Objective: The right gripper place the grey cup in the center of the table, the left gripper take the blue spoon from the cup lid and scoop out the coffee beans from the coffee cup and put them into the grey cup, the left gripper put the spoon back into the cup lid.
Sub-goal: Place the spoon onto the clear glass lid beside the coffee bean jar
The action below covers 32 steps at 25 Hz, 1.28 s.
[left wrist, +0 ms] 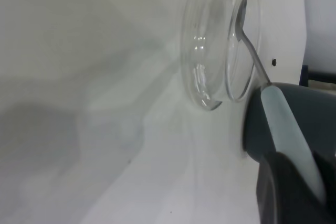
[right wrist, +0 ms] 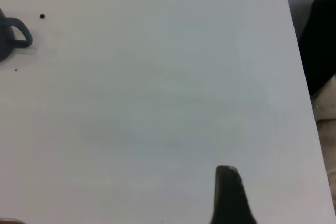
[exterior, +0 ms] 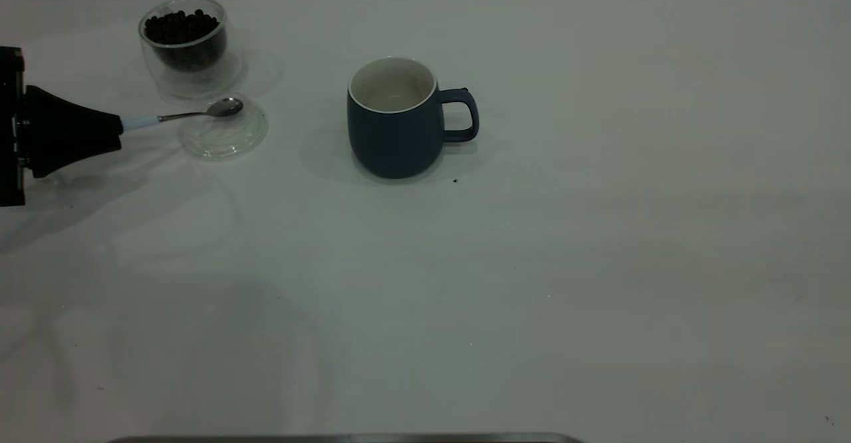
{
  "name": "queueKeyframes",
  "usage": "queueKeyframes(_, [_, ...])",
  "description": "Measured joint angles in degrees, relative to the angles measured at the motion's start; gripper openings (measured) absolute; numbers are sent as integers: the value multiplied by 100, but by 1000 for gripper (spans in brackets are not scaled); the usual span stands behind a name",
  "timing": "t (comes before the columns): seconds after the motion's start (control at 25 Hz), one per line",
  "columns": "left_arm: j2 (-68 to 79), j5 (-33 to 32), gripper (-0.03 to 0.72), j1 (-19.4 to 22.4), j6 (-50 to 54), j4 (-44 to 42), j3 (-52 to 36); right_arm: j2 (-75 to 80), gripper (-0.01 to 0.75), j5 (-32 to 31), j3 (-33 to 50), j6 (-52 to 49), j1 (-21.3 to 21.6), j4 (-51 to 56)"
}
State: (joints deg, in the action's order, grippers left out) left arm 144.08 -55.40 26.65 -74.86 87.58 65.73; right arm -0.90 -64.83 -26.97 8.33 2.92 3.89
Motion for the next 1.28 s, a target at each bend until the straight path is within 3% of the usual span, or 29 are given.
queueKeyframes(0.96, [298,-56,138,-100,2,441,23,0,453,0,0,0,0,0])
queueKeyframes(1.08, [298,-56,175,-100,2,473,30,0,453,0,0,0,0,0])
queueKeyframes(1.28, [298,-56,332,-100,2,494,37,0,453,0,0,0,0,0])
